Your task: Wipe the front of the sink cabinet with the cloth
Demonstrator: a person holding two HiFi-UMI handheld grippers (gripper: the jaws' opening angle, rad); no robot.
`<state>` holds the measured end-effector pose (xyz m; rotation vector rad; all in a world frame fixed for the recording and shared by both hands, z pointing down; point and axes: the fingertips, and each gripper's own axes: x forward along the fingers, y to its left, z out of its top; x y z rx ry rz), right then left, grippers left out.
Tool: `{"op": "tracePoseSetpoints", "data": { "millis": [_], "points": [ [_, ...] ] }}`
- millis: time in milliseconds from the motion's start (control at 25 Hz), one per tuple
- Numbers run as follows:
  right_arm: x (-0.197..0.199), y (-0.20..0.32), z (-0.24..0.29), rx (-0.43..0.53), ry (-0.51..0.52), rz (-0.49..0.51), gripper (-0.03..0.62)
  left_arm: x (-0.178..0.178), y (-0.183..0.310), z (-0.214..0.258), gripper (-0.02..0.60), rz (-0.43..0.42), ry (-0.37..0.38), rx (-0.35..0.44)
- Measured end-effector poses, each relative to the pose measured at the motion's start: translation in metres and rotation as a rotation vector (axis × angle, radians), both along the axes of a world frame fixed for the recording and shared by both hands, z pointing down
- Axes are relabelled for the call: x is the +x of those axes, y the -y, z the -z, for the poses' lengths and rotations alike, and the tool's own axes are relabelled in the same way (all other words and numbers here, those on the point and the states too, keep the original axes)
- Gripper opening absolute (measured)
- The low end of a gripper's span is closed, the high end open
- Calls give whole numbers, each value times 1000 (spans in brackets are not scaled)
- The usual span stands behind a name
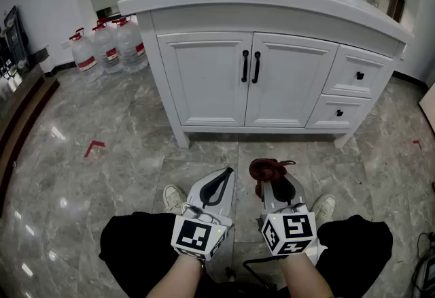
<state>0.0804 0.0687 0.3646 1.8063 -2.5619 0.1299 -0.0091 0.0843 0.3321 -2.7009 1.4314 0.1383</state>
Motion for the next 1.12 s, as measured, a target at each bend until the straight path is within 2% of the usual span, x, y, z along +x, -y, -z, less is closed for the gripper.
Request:
{"op": "tracePoseSetpoints", "data": {
  "millis": [320,560,800,880,960,1120],
  "points": [
    [0,0,1,7,-3,-8,75,-2,1,0,0,0,-2,0],
    [5,4,2,4,44,-46,77,-2,2,4,0,9,-20,6],
    [3,13,13,28,73,-39,77,9,4,40,0,-13,-47,119],
    [2,19,16,34,65,-41,77,5,10,46,0,10,-43,137],
    [0,27,17,34,45,-43,77,-8,19,44,0,50,-37,120],
    [-7,55,12,18,10,-32,77,-37,47,51,0,112,-117,85]
  ]
}}
